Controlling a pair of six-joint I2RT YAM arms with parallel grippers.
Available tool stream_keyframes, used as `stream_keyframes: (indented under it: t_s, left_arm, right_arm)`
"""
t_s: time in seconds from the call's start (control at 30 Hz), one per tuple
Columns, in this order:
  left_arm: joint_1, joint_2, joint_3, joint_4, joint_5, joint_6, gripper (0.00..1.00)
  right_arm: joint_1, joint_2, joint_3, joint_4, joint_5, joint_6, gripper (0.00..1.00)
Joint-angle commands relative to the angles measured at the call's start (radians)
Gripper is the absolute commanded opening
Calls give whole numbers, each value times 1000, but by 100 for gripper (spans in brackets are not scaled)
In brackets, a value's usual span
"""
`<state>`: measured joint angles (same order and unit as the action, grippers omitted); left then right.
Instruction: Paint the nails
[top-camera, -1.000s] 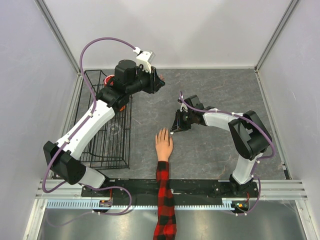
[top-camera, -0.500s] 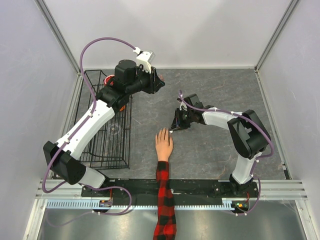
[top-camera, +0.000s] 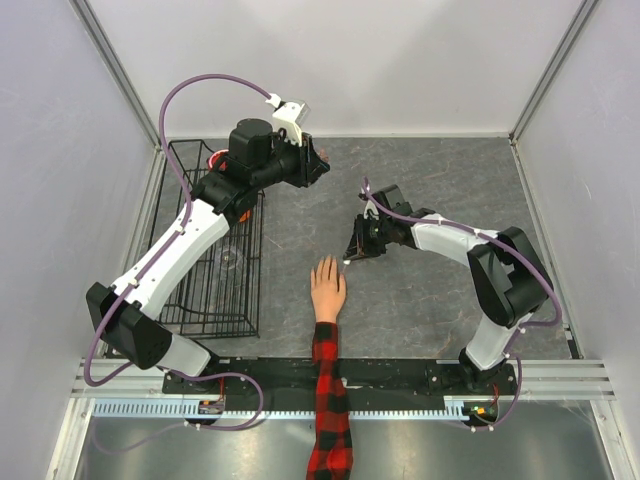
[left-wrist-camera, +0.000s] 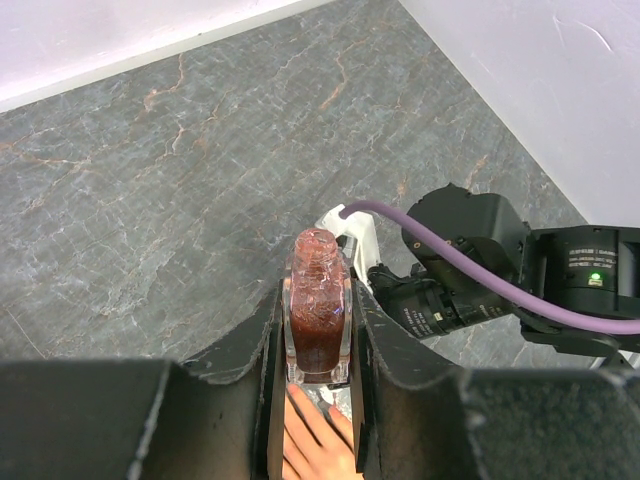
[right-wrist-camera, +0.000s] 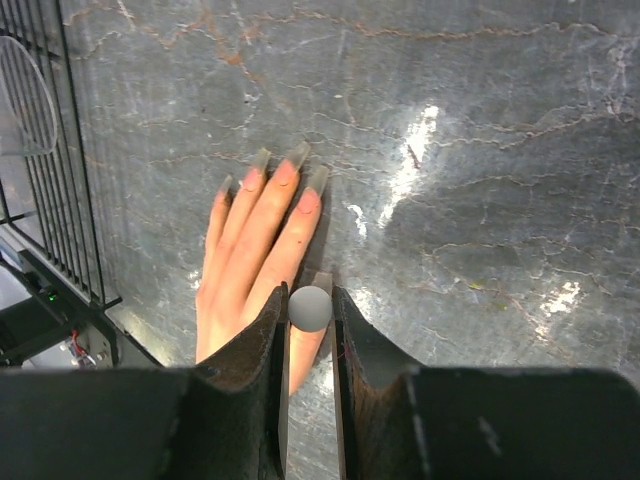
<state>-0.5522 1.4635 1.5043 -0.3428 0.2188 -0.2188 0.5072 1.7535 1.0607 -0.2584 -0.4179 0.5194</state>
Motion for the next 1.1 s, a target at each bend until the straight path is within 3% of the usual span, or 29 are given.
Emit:
stream_keyframes:
  t_s: [0.0, 1.07]
  left_arm:
    - [-3, -8, 28, 25, 17, -14, 2]
    - [-2, 11, 37, 27, 24, -8, 2]
  right_arm:
    - [-2, -16, -13, 7, -28, -13, 0]
    - [5, 60, 5, 70, -55, 5, 0]
